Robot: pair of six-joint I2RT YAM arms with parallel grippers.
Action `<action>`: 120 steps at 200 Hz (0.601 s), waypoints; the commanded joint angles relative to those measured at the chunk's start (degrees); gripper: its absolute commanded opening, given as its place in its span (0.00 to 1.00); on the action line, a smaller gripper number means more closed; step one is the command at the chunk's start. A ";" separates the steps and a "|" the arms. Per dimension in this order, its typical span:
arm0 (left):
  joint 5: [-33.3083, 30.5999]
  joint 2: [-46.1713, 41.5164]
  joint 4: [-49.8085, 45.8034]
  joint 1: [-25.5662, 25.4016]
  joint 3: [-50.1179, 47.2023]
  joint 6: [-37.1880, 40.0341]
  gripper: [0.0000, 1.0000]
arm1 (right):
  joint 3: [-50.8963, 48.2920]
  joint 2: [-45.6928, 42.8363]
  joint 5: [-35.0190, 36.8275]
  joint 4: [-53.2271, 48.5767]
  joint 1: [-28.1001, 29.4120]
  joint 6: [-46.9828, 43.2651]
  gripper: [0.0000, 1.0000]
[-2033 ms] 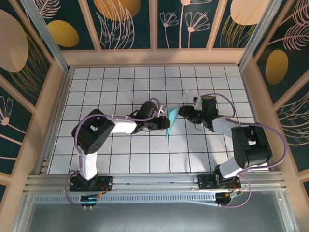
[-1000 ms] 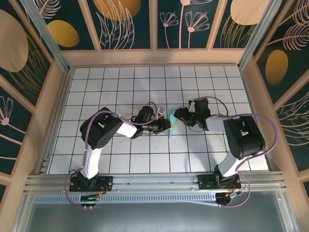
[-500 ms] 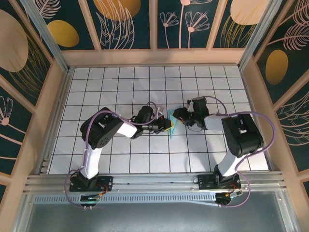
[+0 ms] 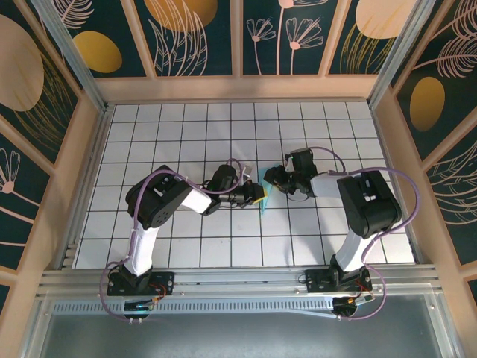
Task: Fold a paper plane with a square sheet of paper (fold left side to right side)
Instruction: Fold the wing for the fifth time at the center of the table.
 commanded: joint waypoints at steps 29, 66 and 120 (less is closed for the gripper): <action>-1.12 -1.21 -1.75 0.45 -0.38 3.13 0.25 | 0.94 2.33 3.43 -3.95 0.76 -1.90 0.40; -2.14 -2.25 -2.61 1.38 -0.52 3.78 0.35 | 1.20 2.51 3.21 -3.69 0.89 -1.92 0.40; -3.16 -1.61 -4.45 2.25 0.92 4.39 0.39 | 1.03 2.67 3.08 -3.65 1.03 -1.89 0.40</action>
